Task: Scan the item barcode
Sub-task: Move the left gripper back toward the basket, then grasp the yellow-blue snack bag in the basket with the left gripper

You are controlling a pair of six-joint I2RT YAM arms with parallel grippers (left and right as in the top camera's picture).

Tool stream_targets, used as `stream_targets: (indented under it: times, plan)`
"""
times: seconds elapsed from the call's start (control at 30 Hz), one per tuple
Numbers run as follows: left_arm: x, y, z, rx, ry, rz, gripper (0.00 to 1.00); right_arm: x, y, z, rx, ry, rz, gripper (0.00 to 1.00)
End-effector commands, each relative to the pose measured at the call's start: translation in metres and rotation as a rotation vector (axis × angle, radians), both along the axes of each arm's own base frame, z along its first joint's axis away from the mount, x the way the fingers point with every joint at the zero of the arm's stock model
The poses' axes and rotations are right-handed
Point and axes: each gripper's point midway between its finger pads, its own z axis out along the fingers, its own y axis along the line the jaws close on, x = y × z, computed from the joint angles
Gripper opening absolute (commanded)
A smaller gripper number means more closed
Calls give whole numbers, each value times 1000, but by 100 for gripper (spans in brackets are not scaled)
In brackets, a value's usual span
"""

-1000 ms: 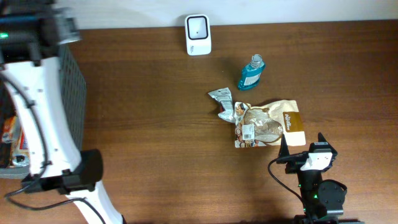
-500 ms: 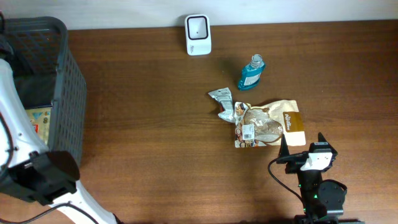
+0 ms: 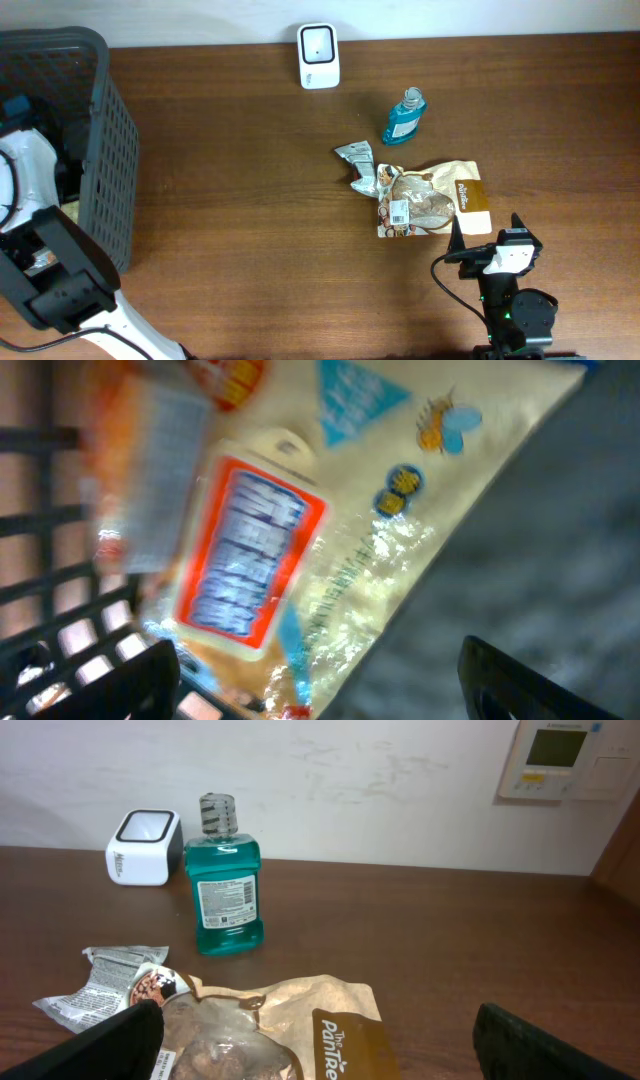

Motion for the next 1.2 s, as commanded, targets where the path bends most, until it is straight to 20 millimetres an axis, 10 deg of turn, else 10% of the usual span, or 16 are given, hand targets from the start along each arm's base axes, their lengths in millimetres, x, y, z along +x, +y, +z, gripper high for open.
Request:
stream_targets:
  times: [0.0, 0.67, 1.17]
  plan:
    - [-7, -7, -22, -31, 29, -43, 90, 0, 0, -3, 1, 5, -2, 98]
    - [-3, 24, -36, 53, -13, -77, 92, 0, 0, -3, 1, 5, -2, 98]
    - [-29, 6, -88, -161, -65, -85, 85, 0, 0, -3, 1, 5, -2, 98]
